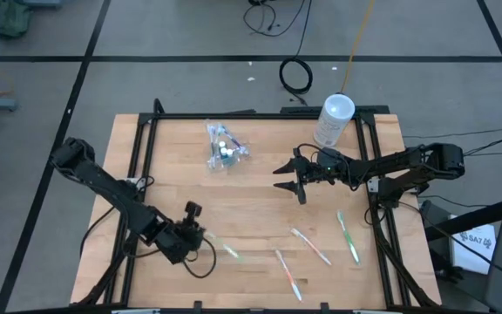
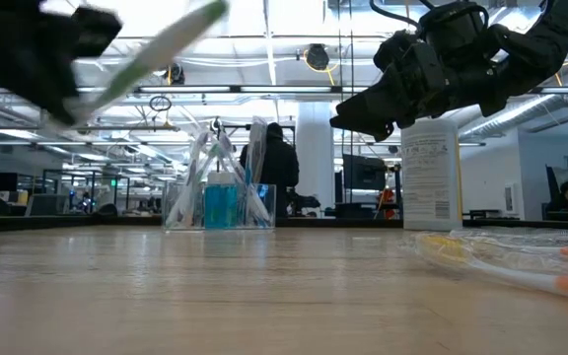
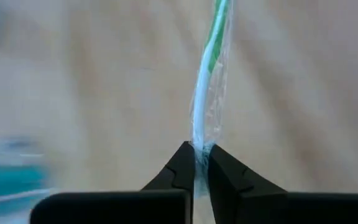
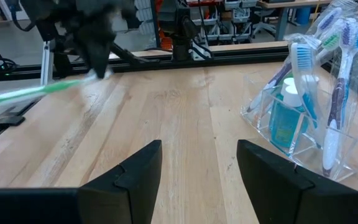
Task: Pick & Place toothbrushing station
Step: Put the green toothbrush into the transparent organizer
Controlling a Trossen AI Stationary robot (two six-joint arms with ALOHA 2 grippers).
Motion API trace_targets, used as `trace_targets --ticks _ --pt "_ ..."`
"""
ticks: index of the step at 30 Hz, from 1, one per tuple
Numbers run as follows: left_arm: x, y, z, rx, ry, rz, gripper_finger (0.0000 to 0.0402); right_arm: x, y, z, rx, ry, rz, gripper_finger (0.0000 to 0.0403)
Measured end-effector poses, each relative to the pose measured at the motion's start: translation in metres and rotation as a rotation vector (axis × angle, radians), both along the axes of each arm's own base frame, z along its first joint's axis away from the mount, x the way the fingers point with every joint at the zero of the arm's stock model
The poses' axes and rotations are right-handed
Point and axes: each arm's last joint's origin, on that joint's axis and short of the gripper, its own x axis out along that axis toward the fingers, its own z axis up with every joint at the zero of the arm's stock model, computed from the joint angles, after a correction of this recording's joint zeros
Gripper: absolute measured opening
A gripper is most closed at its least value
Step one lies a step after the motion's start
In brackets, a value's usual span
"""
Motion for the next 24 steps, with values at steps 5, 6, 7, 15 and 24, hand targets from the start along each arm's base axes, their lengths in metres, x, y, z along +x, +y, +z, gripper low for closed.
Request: trace_targets --ticks 5,6,7,15,24 --pt "0.007 0.011 0.016 0.344 -0.059 -0.038 0.0030 0.000 0.000 0.000 0.000 0.000 0.000 0.0201" --pt "0.009 0.014 0.019 0.386 -0.056 -0.040 0.0030 0.000 0.000 0.000 0.000 0.000 0.000 0.0201" --pt "0.011 0.018 0.022 0.414 -0.051 -0.036 0.0030 0.000 0.000 0.000 0.000 0.000 0.000 0.0201" --pt "0.021 0.054 0.027 0.732 0.095 -0.052 0.0016 0.000 0.000 0.000 0.000 0.000 0.000 0.0201" --pt "0.030 0.085 0.035 1.309 0.397 -0.221 0.0026 0.000 0.000 0.000 -0.009 -0.001 0.002 0.0201"
